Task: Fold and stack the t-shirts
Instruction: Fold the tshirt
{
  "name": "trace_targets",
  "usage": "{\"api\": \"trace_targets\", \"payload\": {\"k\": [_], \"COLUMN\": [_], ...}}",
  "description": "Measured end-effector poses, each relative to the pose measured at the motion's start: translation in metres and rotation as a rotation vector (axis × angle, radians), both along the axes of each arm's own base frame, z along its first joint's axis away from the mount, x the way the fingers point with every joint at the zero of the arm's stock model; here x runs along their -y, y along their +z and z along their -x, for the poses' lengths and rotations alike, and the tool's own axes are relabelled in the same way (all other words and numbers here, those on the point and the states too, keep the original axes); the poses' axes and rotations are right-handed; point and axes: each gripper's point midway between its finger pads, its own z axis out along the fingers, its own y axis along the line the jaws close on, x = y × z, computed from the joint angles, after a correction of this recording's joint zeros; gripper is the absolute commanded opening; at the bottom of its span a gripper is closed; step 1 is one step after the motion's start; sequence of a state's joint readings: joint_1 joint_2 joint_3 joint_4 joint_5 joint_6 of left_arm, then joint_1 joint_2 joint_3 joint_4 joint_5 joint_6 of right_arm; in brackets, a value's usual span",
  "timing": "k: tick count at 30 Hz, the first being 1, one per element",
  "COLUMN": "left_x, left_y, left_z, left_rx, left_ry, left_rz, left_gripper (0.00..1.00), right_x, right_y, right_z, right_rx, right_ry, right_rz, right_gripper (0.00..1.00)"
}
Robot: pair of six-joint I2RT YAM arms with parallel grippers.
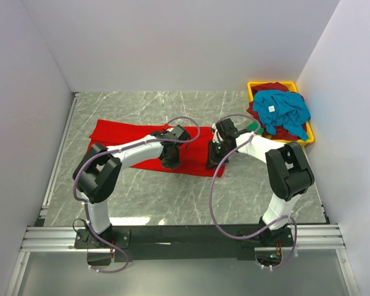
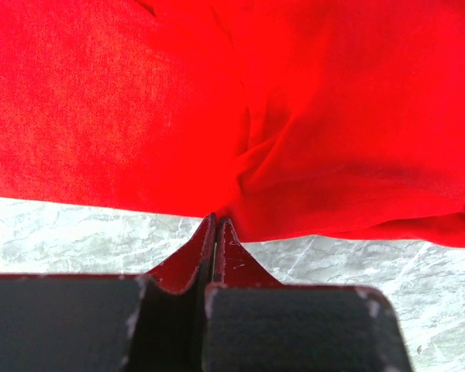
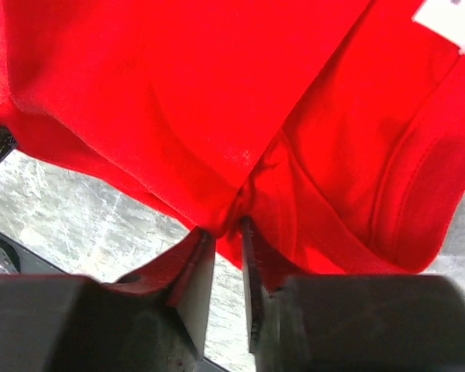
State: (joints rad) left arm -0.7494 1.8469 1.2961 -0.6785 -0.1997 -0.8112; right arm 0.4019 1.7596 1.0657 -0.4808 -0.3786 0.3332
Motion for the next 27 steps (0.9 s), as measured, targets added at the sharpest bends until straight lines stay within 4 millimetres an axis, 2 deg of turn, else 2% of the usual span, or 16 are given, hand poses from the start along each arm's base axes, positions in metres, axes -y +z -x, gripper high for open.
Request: {"api": "trace_targets", "payload": {"k": [3,7,12,20,25,27], "left_x": [0.000,-0.001,-0.003,-0.004,-0.005,-0.005], "left_y": [0.000,0.000,0.001,0.000,-0.001,-0.002], "left_z": [0.000,0.000,0.002,0.002,0.003,0.004], "left_rx": [0.001,0.000,0.000,-0.001,-0.003,-0.005], "left_ry": [0.003,0.010,0.022,0.027,0.027,0.028], "left_rz": [0.002,0.004,0.009,0.009,0.008,0.006], "left_gripper": [0.00,0.00,0.00,0.00,0.00,0.00], "right_x": [-0.002,-0.002,-0.002,-0.004,-0.002,-0.002], "right_y": [-0.001,-0.001,0.002,0.020,0.020,0.020], "right_z": [-0.002,-0.003,0.000,0.009,0.015,0.017], "right_rx": [0.001,0.004,0.000,-0.003,-0.029,-0.035], "right_ry": [0.008,0.016,0.018,0.031,0.033,0.032], "right_rz": [0.002,0.003,0.003,-0.029,-0.026,-0.022], "right_gripper": [0.09,0.00,0.00,0.00,0.00,0.03]}}
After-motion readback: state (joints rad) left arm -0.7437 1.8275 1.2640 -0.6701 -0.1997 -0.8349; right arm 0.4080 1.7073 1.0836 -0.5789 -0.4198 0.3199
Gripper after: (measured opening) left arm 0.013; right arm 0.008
